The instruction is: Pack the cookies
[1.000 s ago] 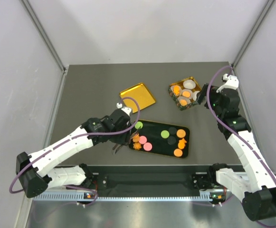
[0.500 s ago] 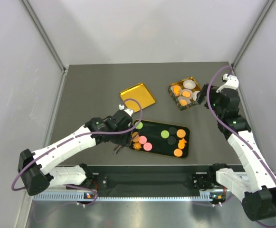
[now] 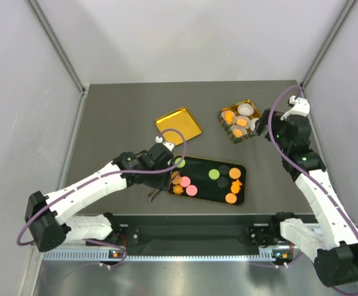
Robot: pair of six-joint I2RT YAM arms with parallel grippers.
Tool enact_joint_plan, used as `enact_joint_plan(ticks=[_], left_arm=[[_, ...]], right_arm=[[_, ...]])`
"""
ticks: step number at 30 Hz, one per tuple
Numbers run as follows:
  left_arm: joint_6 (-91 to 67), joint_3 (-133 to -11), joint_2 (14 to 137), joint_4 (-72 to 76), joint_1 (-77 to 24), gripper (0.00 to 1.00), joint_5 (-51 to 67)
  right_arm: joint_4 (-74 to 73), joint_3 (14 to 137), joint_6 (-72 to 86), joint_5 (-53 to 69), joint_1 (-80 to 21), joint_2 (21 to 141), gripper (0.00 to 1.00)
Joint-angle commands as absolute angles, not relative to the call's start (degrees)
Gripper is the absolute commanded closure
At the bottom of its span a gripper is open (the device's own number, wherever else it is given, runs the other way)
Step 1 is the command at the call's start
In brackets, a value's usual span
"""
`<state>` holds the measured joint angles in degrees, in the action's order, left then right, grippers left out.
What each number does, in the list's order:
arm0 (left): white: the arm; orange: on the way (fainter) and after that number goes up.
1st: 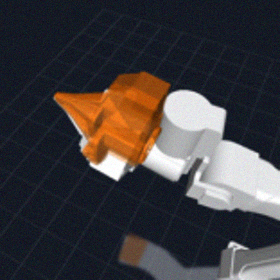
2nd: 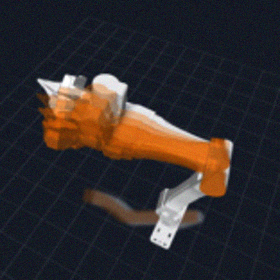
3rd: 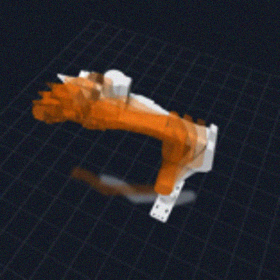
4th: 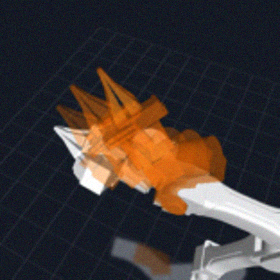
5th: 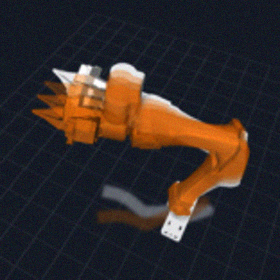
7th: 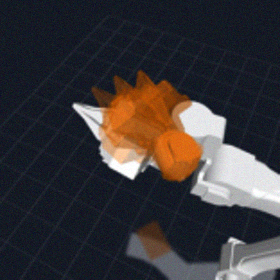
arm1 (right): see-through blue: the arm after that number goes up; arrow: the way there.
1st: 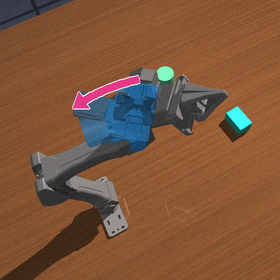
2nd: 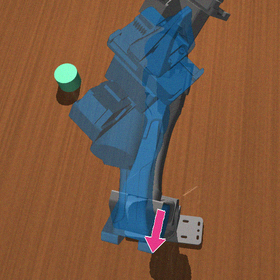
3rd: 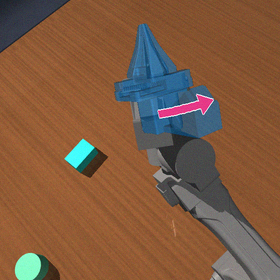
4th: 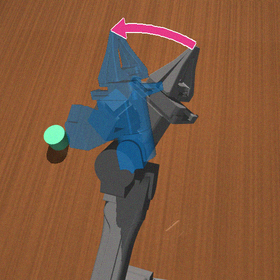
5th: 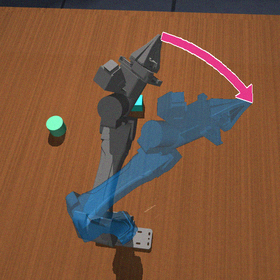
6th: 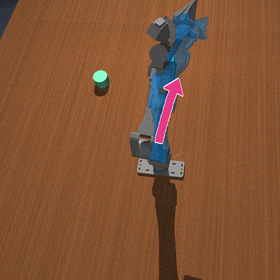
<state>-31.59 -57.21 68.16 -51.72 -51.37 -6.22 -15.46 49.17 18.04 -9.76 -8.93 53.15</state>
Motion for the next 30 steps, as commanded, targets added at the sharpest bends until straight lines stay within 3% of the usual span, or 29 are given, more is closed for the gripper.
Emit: enact_joint_plan(ticks=[1, 14, 30], left_arm=[[-31.2, -57.1, 69.0, -52.0, -51.8, 0.53, -6.3], [-30.0, -61.6, 72.0, -51.4, -52.6, 0.61, -6.0], [-28.1, -68.4, 77.1, -48.8, -53.9, 0.62, -5.7]], right_arm=[[-13.3, 49.8, 17.8, -9.9, -8.2, 52.2, 0.00], [-13.4, 49.7, 17.7, -10.7, -8.1, 51.9, 0.00], [-13.7, 49.7, 17.6, -11.0, -8.1, 51.9, 0.00]])
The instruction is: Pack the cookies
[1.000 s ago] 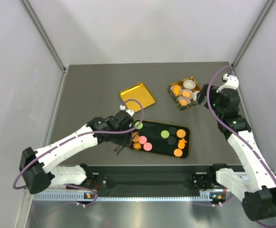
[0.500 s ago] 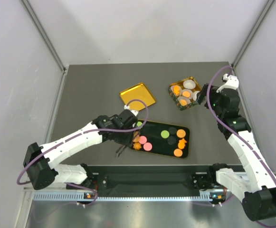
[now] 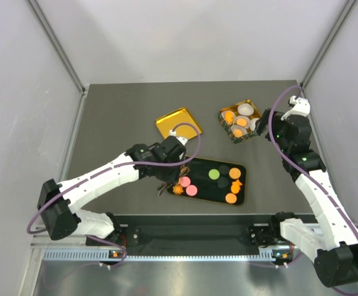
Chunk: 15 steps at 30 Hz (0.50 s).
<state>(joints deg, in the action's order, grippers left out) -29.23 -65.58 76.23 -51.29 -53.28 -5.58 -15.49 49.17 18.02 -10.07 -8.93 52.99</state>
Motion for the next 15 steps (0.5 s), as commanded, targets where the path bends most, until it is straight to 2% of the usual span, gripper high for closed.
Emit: enact_joint_plan(ticks=[1, 15], left_arm=[[-27.9, -68.6, 77.4, -48.2, -54.1, 0.62, -5.5], [-27.8, -70.7, 83.1, -43.6, -56.4, 0.60, -4.6]], right_arm=[[-13.6, 49.7, 17.6, -11.1, -8.1, 51.9, 0.00], [-13.6, 49.7, 17.5, -11.1, -8.1, 51.8, 0.00]])
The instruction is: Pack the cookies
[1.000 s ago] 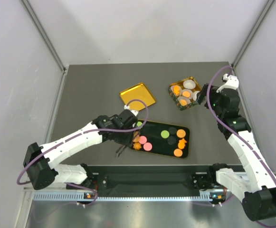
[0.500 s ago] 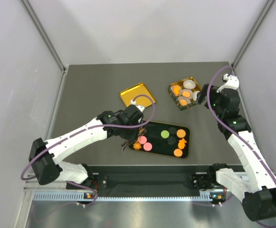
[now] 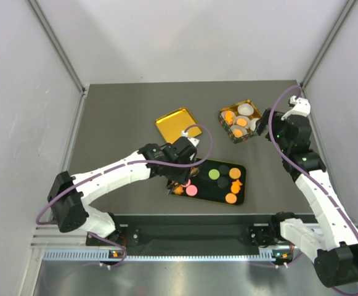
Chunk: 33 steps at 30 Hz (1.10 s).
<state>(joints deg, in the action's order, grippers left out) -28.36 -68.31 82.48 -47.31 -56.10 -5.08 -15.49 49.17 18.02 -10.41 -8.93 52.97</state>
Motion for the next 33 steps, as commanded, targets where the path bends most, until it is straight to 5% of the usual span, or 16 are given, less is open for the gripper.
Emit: enact_joint_plan(ticks=[1, 33], left_arm=[[-27.9, -70.6, 83.2, -43.5, -56.6, 0.60, -4.6], [-27.4, -69.8, 81.8, -48.9, -57.0, 0.48, -5.3]], right_arm=[[-13.6, 49.7, 17.4, -11.1, -8.0, 51.6, 0.00], [-13.7, 49.9, 17.5, -10.8, -8.0, 51.4, 0.00]])
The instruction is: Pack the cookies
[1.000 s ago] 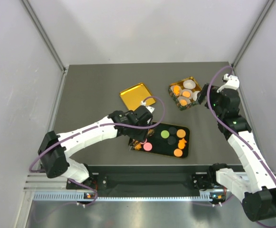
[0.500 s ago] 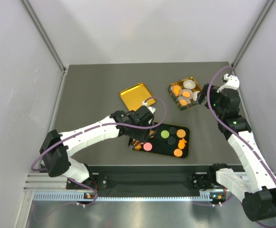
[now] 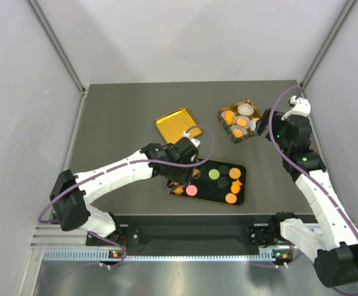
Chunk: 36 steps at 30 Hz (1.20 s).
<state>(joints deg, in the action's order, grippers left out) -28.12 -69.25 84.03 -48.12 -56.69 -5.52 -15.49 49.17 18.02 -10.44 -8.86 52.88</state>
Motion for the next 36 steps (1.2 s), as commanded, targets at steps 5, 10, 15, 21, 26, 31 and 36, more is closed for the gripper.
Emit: enact_joint_plan(ticks=[5, 10, 15, 21, 26, 31, 36], left_arm=[[-27.2, -69.6, 82.4, -48.8, -57.0, 0.48, -4.6], [-27.2, -69.3, 83.0, -48.8, -57.0, 0.48, -4.3], [-27.1, -68.8, 83.0, -48.8, -57.2, 0.48, -4.6], [-27.2, -67.9, 83.1, -48.2, -57.2, 0.48, -4.5], [-27.2, -67.5, 83.5, -47.8, -57.2, 0.48, -4.5], [-26.9, -67.6, 83.6, -47.6, -57.2, 0.50, -4.2], [-26.8, -67.6, 84.0, -47.4, -57.2, 0.53, -4.3]], right_arm=[[-13.9, 49.9, 17.5, -10.8, -8.1, 51.5, 0.00], [-13.8, 49.8, 17.4, -10.8, -8.0, 51.4, 0.00], [-13.8, 49.8, 17.4, -10.9, -8.0, 51.5, 0.00], [-14.0, 49.8, 17.4, -10.9, -8.0, 51.4, 0.00], [-14.0, 49.8, 17.3, -10.9, -8.0, 51.2, 0.00], [-13.9, 49.8, 17.3, -11.0, -8.0, 51.3, 0.00], [-13.9, 49.8, 17.4, -10.8, -7.9, 51.3, 0.00]])
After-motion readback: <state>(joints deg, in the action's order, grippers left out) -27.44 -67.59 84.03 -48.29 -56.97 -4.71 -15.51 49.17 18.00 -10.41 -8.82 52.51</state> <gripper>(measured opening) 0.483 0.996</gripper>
